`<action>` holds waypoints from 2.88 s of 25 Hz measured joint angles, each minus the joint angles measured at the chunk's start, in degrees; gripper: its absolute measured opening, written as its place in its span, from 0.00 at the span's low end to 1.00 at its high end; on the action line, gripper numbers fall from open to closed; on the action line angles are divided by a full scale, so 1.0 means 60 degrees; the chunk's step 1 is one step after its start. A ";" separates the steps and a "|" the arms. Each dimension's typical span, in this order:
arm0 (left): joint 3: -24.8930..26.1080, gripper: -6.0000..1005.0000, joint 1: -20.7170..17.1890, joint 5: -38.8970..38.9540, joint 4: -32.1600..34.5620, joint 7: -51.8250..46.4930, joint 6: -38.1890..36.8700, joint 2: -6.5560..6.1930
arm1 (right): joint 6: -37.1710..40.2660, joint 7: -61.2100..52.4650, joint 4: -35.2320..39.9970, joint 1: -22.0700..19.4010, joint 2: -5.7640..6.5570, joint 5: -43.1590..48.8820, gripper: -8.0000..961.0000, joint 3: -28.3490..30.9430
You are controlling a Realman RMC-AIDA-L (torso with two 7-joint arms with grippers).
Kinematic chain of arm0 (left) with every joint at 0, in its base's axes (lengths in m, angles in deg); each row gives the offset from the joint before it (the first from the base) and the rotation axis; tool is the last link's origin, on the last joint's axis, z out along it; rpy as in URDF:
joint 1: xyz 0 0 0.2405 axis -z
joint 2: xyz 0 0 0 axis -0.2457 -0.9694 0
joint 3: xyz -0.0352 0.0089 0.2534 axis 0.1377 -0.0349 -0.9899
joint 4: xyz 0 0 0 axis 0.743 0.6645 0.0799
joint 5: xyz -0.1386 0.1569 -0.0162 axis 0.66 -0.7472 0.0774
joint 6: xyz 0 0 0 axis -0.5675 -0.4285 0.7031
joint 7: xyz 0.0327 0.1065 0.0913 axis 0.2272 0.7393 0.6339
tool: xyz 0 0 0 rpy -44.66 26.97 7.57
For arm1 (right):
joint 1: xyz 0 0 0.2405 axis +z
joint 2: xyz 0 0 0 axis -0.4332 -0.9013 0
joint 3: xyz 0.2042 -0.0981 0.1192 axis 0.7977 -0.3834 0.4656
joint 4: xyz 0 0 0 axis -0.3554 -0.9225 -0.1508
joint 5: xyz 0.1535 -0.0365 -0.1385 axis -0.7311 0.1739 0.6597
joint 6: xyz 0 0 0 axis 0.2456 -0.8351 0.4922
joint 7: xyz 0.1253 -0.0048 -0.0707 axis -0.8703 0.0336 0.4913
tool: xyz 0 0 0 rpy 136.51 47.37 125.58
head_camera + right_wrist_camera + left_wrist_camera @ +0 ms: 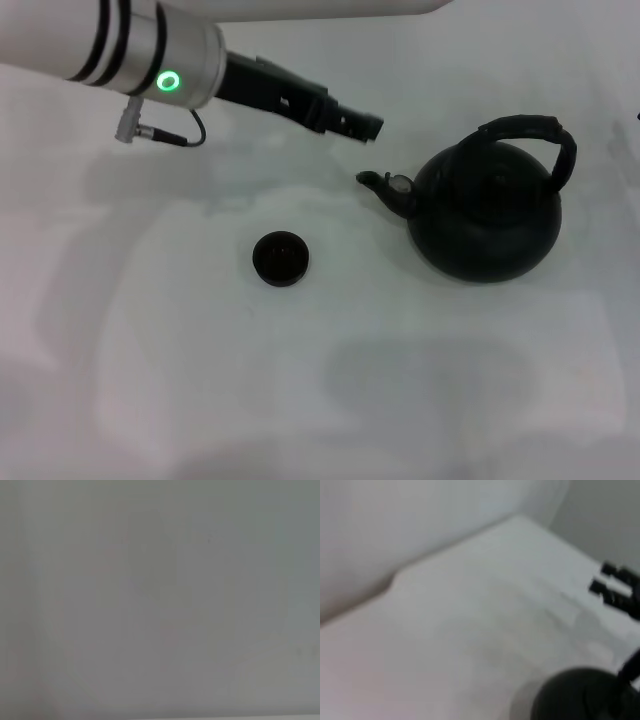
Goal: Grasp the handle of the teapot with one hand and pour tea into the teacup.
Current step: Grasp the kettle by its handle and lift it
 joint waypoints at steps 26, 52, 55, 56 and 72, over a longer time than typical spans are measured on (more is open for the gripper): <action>0.0481 0.89 -0.2152 1.4625 -0.6312 1.3866 0.1446 0.0081 | 0.0098 0.0021 -0.0085 0.0070 0.0040 0.0003 0.81 0.0096; 0.0296 0.89 -0.2720 1.9662 -0.9535 1.8317 0.0174 0.0113 | 0.4738 -0.3442 -0.0219 -0.1014 0.0151 -0.0398 0.80 -0.1647; 0.0065 0.89 -0.2729 1.9624 -0.9538 1.8258 0.0101 0.0105 | 0.5499 -0.3898 -0.0753 -0.1106 0.0141 -0.0261 0.80 -0.2236; 0.0026 0.89 -0.2729 1.9629 -0.9538 1.8254 0.0037 0.0105 | 0.5604 -0.3978 -0.0979 -0.1112 0.0119 -0.0136 0.80 -0.2423; -0.0091 0.89 -0.2797 1.9633 -0.9552 1.8321 -0.0347 0.0128 | 0.4135 -0.4054 -0.1263 -0.0504 0.0078 0.1469 0.80 -0.3017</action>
